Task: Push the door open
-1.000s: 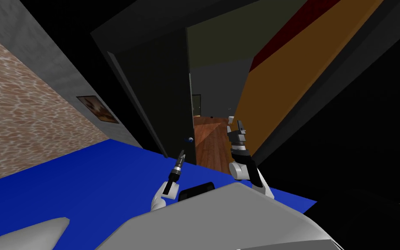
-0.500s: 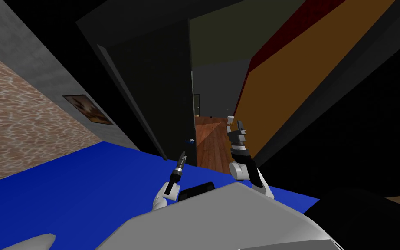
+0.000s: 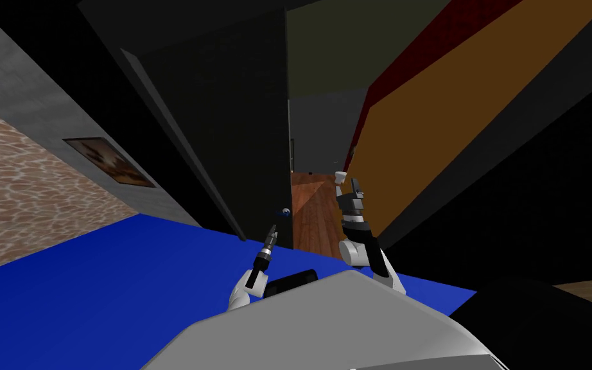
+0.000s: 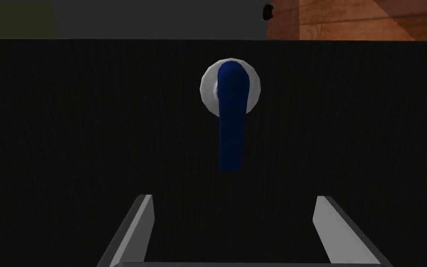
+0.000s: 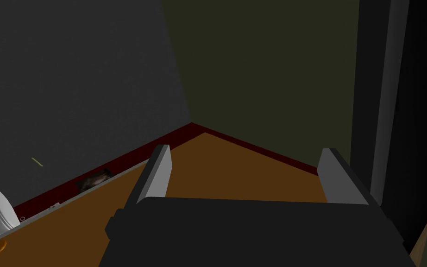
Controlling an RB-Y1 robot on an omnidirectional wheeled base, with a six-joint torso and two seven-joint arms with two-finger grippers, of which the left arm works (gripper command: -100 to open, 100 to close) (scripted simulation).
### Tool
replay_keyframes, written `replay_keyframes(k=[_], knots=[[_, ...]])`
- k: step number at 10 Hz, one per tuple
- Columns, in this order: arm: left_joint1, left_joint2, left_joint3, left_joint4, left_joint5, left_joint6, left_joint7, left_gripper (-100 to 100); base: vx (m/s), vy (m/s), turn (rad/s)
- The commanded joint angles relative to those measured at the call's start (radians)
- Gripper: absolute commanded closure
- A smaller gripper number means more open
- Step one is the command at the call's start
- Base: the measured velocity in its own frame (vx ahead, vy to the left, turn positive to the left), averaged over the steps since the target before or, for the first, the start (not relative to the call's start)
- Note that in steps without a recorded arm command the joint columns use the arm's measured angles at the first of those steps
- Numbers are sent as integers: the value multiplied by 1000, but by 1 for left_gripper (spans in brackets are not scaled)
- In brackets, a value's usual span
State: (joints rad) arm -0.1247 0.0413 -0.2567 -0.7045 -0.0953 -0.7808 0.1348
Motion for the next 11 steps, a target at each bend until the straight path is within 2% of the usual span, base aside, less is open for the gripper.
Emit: replay_keyframes(k=[1, 5, 9, 10, 11], knots=[[0, 8, 4, 5, 2, -3, -3, -100, 116, -11, -35], [0, 10, 12, 14, 5, -11, -9, -100, 176, -58, -27], [1, -9, 21, 26, 10, -19, -17, -100, 200, -66, -29], [4, -4, 19, 19, 9, -16, -15, -100, 85, -27, 1], [4, -4, 19, 19, 9, -16, -15, 100, -11, 3, 4]])
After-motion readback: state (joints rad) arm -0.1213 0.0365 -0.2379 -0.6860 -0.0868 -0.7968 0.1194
